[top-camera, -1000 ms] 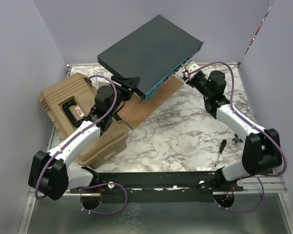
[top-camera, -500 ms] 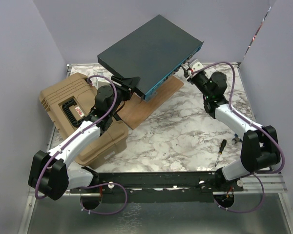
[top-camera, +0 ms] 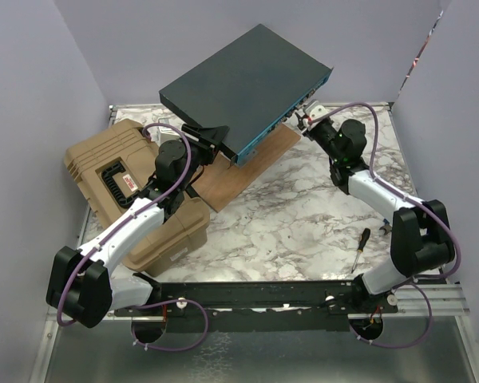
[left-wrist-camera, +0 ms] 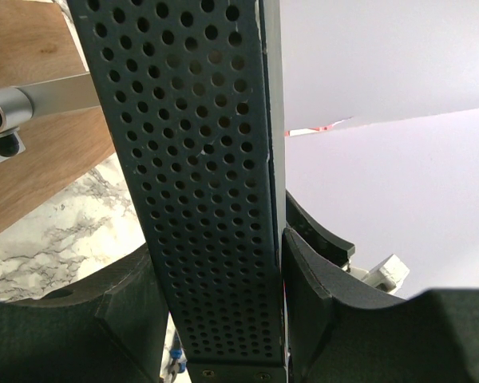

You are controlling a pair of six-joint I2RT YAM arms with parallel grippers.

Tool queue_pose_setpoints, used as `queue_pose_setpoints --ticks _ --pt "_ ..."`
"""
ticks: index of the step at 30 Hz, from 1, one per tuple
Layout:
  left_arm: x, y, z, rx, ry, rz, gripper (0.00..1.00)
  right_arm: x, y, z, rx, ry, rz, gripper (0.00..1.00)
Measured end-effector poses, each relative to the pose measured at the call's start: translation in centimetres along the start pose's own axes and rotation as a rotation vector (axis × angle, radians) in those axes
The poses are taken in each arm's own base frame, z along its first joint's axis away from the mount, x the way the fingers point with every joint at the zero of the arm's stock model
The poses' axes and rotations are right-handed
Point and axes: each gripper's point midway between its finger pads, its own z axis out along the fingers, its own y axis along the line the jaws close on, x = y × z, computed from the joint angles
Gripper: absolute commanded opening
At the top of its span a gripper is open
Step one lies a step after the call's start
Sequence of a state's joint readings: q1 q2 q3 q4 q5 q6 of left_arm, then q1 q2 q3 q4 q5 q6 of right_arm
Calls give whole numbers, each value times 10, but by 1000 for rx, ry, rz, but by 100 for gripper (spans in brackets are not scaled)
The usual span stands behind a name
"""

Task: Insert the plug into the switch port
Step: Adjust the plug at the switch port.

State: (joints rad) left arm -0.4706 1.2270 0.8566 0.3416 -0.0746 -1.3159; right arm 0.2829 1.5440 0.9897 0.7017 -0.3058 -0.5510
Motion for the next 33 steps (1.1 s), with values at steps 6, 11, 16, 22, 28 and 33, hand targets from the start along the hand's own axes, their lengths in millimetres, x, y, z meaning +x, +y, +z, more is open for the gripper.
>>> queue_pose_setpoints --ticks 6,11,16,22,28,33 --pt "0 0 0 0 0 0 0 8 3 2 -6 10 -8 32" --pt "0 0 0 -1 -1 0 0 1 -1 3 10 -15 -20 31" --pt "0 0 0 0 -1 0 0 -2 -3 4 17 -26 -24 29" --pt "0 0 0 -1 -1 0 0 -3 -2 5 16 -32 -34 23" --pt "0 0 0 0 -1 0 0 -1 -2 5 3 -21 -108 10" --pt "0 0 0 -1 -1 5 0 -1 -2 6 -54 13 -213 7"
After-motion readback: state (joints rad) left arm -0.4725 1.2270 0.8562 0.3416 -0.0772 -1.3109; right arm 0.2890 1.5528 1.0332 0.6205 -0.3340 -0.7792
